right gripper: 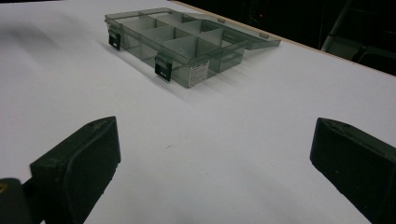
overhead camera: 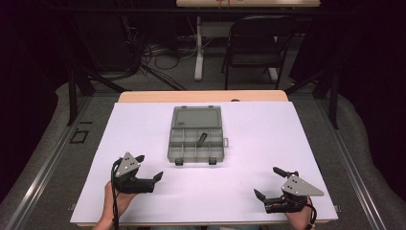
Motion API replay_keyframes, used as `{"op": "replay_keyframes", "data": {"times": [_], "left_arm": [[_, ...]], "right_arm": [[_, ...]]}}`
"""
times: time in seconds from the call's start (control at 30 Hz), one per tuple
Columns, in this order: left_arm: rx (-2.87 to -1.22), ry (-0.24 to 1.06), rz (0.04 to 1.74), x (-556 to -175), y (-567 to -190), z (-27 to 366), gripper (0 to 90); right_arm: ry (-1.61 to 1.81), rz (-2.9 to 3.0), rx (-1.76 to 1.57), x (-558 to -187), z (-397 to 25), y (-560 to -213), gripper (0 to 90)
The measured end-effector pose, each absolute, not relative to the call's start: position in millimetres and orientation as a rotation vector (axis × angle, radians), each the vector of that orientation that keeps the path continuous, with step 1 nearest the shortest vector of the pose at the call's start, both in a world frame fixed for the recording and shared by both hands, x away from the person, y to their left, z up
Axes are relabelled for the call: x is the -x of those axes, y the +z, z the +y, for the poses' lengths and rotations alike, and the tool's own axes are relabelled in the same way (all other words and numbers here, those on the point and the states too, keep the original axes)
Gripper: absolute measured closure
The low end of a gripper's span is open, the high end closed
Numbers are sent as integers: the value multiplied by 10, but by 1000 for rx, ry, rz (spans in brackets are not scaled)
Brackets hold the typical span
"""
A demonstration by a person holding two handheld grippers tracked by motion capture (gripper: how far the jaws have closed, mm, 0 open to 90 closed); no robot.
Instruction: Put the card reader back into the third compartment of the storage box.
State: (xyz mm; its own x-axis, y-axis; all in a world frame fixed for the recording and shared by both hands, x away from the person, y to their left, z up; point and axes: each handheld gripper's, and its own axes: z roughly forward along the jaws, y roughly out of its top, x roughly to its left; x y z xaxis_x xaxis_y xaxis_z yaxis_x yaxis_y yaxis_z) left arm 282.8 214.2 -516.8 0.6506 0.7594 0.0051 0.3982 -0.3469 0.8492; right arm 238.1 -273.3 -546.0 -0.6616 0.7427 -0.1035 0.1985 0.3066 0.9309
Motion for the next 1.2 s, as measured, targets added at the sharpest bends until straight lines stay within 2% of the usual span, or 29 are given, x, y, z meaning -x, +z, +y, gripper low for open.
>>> {"op": "replay_keyframes", "data": {"times": [0.4, 0.8, 0.9, 1.2], "left_arm": [[-1902, 533, 908, -2643, -5276, 2314, 101], [-1833, 557, 802, -2377, -5508, 2404, 100], [-1831, 603, 786, -2358, -5508, 2416, 100], [-1842, 552, 801, -2394, -5572, 2407, 100]], "right_arm": [[1352, 2051, -835, -2379, -2736, -5463, 12], [1360, 2049, -840, -2377, -2744, -5464, 11], [1357, 2053, -844, -2373, -2750, -5463, 10], [1362, 2054, -856, -2381, -2754, -5479, 3]]}}
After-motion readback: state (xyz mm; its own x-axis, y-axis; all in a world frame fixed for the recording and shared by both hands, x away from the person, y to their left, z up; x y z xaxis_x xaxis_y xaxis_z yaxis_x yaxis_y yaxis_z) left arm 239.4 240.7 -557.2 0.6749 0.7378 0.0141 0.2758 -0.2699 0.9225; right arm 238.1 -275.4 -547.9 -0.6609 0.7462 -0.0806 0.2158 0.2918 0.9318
